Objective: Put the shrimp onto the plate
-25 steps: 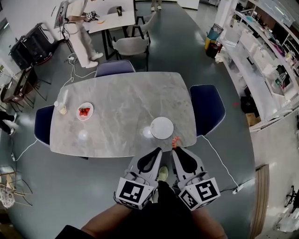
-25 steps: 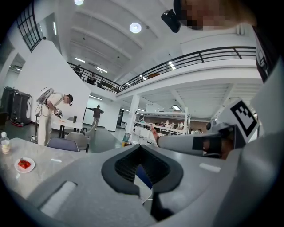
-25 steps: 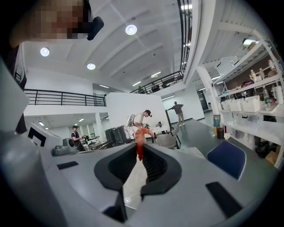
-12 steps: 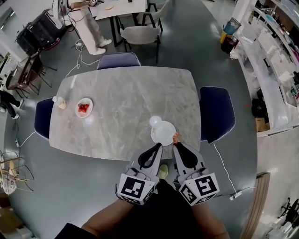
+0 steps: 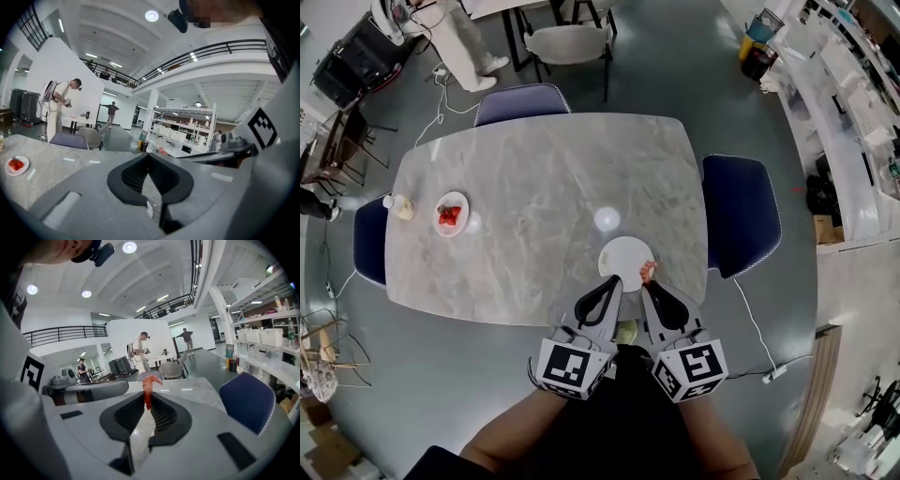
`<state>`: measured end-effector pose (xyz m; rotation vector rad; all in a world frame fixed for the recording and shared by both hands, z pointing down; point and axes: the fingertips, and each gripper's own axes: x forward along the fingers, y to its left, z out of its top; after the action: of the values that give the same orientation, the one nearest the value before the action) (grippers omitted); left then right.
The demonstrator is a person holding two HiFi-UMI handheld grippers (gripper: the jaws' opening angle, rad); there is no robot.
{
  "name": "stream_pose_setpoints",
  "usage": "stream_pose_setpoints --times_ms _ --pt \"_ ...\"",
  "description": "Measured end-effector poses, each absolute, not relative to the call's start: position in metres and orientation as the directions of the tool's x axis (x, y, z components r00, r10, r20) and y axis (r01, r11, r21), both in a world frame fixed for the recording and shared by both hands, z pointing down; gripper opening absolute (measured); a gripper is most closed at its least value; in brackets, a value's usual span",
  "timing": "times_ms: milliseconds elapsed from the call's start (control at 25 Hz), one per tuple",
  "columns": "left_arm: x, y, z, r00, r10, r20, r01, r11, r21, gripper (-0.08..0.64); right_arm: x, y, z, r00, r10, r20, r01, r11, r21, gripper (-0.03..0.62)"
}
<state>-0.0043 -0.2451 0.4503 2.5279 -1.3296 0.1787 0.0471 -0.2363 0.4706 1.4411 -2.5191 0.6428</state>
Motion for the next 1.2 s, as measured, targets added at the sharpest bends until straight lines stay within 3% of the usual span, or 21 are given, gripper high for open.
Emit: stream_pose_setpoints --times_ms 760,1200 --pt "-0.018 -0.292 0.566 0.609 -0.734 0.300 -0.793 -0.573 0.206 0.008 0.029 -0.274 0.652 -0.430 -0.679 0.595 -0.894 0.412 -0.177 0.044" --pt "-0.022 -0.301 0.598 0.616 -0.719 0.321 -0.787 -0.584 0.200 0.008 0.027 -0.282 0.702 -0.374 -0.619 0.691 -0.904 0.411 -0.121 0.044"
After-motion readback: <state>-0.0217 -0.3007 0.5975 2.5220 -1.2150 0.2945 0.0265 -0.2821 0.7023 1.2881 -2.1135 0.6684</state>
